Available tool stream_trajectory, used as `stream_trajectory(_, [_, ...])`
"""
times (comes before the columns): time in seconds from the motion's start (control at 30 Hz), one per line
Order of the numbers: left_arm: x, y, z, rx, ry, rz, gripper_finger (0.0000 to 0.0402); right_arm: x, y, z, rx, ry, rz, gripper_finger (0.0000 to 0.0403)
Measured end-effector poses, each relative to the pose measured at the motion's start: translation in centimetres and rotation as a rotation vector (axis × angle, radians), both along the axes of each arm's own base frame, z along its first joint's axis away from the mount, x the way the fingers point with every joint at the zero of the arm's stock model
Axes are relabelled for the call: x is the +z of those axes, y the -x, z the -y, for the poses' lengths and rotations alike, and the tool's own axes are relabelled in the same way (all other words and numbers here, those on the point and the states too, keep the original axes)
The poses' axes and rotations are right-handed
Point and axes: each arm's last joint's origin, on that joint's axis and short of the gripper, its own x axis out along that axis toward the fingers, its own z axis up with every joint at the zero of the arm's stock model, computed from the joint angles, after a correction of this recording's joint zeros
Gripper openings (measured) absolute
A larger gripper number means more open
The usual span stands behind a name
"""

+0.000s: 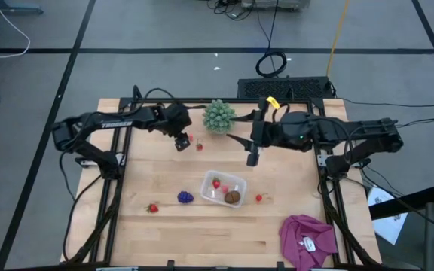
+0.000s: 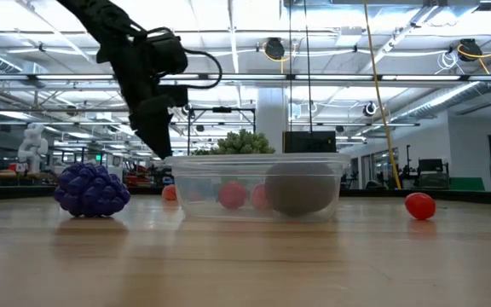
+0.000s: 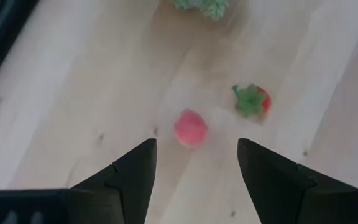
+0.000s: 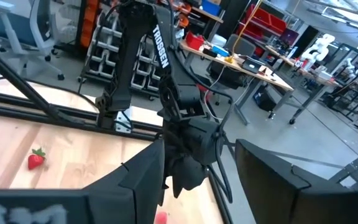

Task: Pick and placing Produce into tupperware
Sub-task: Put the pink peach into the bin

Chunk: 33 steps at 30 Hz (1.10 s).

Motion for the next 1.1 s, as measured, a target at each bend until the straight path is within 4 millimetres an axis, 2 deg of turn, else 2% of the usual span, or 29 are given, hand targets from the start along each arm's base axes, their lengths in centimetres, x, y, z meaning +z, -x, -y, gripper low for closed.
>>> stream_trajectory(0.1, [-0.3,-0.6,-0.2,-0.013,0.025,0.003,0.0230,-0.1,0.0,0.0,0.005,0.016,-0.007,0.0189])
stream_trajectory(0.37, [-4.2,-1.5,-1.1,-0.006,0.069,-0.122,0.0230,0.0,0.0,0.0,0.006,0.020,-0.007,0.0189])
stream_trajectory(0.5, [-5.4,-1.8,-1.6,0.001,0.077,-0.143,0.0230,0.0,0.0,0.0,0.006,0.020,-0.007,0.0189])
stream_trajectory(0.7, [-5.6,-2.4,-1.9,-0.007,0.047,-0.096,0.0230,0.0,-0.1,0.1,0.004,0.024,-0.008,0.0189])
stream_trajectory(1.1, [-5.5,-2.0,-2.8,0.018,0.035,-0.088,0.0230,0.0,-0.1,0.1,0.006,0.023,-0.008,0.0189])
